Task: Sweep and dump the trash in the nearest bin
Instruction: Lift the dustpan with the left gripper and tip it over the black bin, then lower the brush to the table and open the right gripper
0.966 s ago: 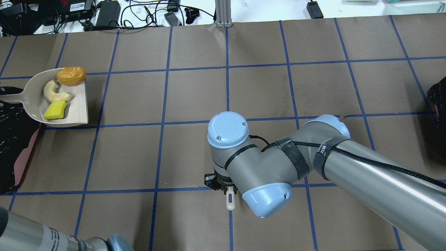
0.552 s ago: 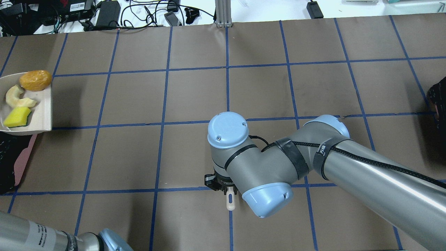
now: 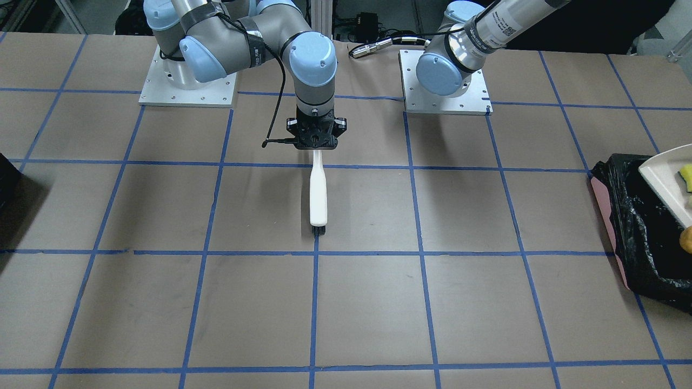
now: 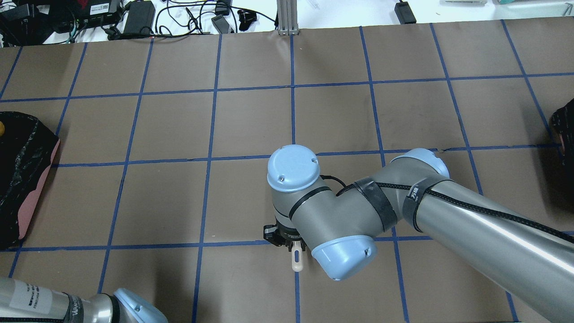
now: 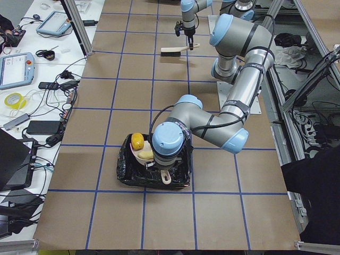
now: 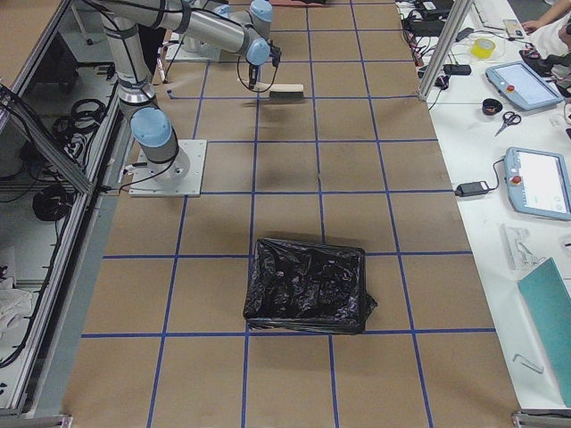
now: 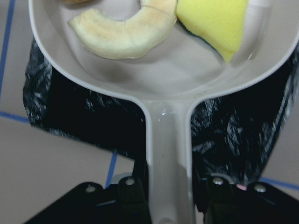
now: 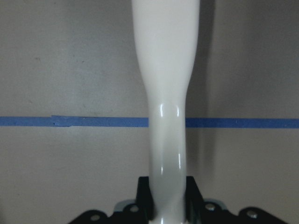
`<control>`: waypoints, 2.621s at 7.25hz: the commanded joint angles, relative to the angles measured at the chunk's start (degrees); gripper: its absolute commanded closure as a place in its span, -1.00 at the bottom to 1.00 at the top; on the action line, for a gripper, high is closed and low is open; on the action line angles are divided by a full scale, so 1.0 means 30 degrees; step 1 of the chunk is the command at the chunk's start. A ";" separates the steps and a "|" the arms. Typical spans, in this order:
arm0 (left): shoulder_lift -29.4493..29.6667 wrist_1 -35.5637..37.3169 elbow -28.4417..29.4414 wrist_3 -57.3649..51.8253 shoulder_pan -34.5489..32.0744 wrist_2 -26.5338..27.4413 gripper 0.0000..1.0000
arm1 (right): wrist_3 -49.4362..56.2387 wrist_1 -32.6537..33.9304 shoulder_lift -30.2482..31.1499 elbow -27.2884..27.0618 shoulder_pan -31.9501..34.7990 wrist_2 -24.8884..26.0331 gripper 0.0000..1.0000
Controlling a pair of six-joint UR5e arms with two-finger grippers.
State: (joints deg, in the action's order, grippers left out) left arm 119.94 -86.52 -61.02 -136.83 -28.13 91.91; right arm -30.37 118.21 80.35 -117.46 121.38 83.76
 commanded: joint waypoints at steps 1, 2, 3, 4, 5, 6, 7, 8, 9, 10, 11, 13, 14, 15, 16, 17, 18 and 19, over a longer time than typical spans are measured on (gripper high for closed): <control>0.0305 0.1056 0.0859 0.1042 -0.0084 0.4526 1.00 | -0.0072 -0.0001 -0.0007 -0.0016 0.0000 0.0000 0.20; 0.0042 0.1355 0.0859 0.1630 -0.0695 0.6377 1.00 | -0.0072 -0.0001 -0.0036 -0.0016 -0.0029 0.0000 0.16; 0.0040 0.2953 0.0801 0.2013 -0.1659 0.8310 1.00 | -0.0072 -0.0001 -0.0007 -0.0016 -0.0029 -0.0029 0.14; -0.0076 0.3636 0.0772 0.2017 -0.2857 0.9780 1.00 | -0.0072 0.0028 -0.0036 0.0013 -0.0029 -0.0029 0.12; -0.0223 0.4310 0.0510 0.2075 -0.3652 1.0461 1.00 | -0.0130 0.0087 -0.0007 0.0071 -0.0116 -0.0029 0.07; -0.0369 0.4462 0.0508 0.2134 -0.3660 1.0497 1.00 | -0.0044 0.0290 0.0109 0.0130 -0.0233 -0.0029 0.02; -0.0661 0.5624 0.0537 0.2134 -0.3776 1.0266 1.00 | -0.0130 0.0698 0.0139 0.0188 -0.0264 0.0029 -0.04; -0.0983 0.5867 0.0508 0.2250 -0.4155 0.8697 1.00 | -0.0218 0.0731 0.0168 0.0305 -0.0322 0.0029 -0.08; -0.1566 0.5899 0.0566 0.2455 -0.5261 0.7550 1.00 | -0.0277 0.0732 0.0198 0.0712 -0.0351 0.0000 -0.16; -0.2036 0.5870 0.0508 0.3559 -0.6606 0.7249 1.00 | -0.0306 0.0529 0.0401 0.1383 -0.0439 0.0000 -0.24; -0.2331 0.5609 0.0334 0.5513 -0.7489 0.6376 1.00 | -0.0278 -0.0372 0.0519 0.2202 -0.0788 0.0000 -0.31; -0.2480 0.5255 -0.1241 1.0661 -0.7965 0.3443 1.00 | 0.0100 -0.2481 0.0608 0.4454 -0.1637 0.0117 -0.53; -0.2422 0.5139 -0.2439 1.3792 -0.8402 0.1784 1.00 | 0.1293 -0.4028 0.0724 0.5684 -0.2598 0.0030 -0.61; -0.2450 0.5224 -0.3814 1.6927 -0.8871 0.0839 1.00 | 0.3625 -0.5871 0.1073 0.7060 -0.3710 0.0116 -0.68; -0.2364 0.5022 -0.4205 2.0294 -0.9977 0.0888 1.00 | 0.5563 -0.7803 0.1338 0.8437 -0.5258 0.0291 -0.77; -0.1986 0.4440 -0.4499 2.3170 -1.1062 0.0801 1.00 | 0.8018 -0.9360 0.1573 0.9785 -0.7014 0.0293 -0.83; -0.1953 0.4492 -0.5053 2.6331 -1.2088 0.0452 1.00 | 0.9783 -1.0333 0.1691 1.1219 -0.8655 0.1540 -0.99; -0.1953 0.4522 -0.5291 2.8799 -1.3635 0.0159 1.00 | 1.0990 -1.0371 0.1750 1.1669 -0.9542 0.4105 -1.00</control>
State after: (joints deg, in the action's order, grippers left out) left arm 113.92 -72.84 -75.61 -60.67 -63.97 93.47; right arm -3.10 89.01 85.22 -85.60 97.27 88.91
